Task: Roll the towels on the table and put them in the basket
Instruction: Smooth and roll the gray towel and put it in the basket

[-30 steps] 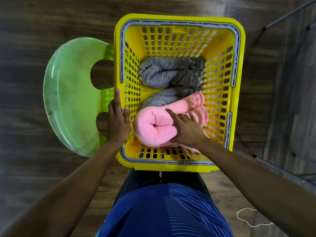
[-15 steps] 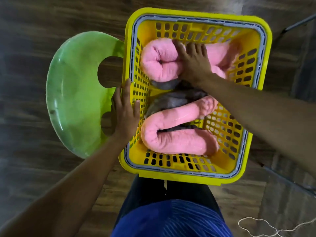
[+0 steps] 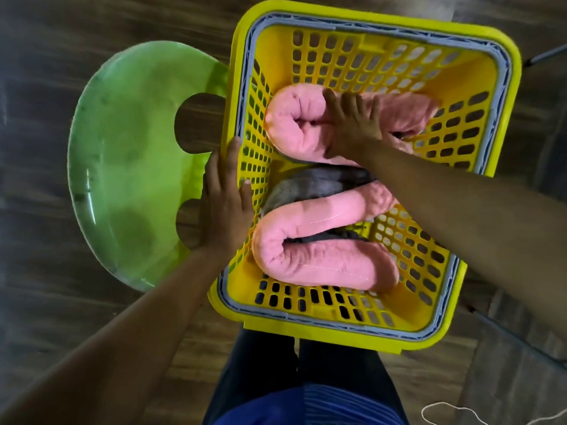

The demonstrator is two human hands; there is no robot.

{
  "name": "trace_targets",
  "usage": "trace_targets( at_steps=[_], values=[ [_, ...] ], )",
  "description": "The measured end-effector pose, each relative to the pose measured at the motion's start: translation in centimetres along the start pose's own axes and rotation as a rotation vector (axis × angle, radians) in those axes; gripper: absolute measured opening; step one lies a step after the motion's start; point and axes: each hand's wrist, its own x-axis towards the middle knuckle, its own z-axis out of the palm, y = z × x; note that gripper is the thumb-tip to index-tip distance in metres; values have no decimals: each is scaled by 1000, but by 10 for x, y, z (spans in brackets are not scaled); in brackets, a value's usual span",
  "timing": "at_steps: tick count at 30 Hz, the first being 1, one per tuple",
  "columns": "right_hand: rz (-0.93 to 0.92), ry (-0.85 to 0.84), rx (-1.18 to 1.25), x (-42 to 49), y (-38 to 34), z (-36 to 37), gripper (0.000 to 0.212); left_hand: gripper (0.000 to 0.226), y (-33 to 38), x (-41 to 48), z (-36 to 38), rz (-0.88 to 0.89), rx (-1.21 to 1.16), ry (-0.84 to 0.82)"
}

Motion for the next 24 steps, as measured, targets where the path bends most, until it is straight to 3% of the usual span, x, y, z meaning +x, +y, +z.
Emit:
trace_targets(
  at_steps=[2, 4, 6, 7, 9, 11, 14, 17, 20, 24],
  values=[
    [42, 41, 14, -19, -6, -2, 102, 60, -2, 1, 0, -11, -36, -8],
    [-53, 176, 145, -51, -11, 4, 72, 60, -3, -1, 1, 6, -21, -5],
    [-184, 8, 322, -87, -8, 18, 50, 61, -3, -2, 0, 9, -9, -18],
    [-211, -143, 339, -103, -6, 27, 54, 61, -4, -1, -1, 2, -6, -28],
    [-203, -311, 224, -129, -2, 45, 81, 62, -1, 0, -3, -4, -8, -31],
    [-180, -278, 165, -141, 2, 64, 92, 62, 1, -1, -2, 5, -4, -23],
    [-137, -151, 287, -143, -3, 68, 70, 64, -3, 0, 0, 8, 9, -8],
    [-118, -136, 311, -144, -10, 54, 56, 64, -4, -1, 0, 12, 14, -8],
    [-82, -204, 210, -159, -20, 48, 71, 62, -3, -2, -1, 31, -5, -5],
    [-127, -455, 142, -186, -28, 64, 123, 63, -4, -2, -1, 39, -7, -4]
  ],
)
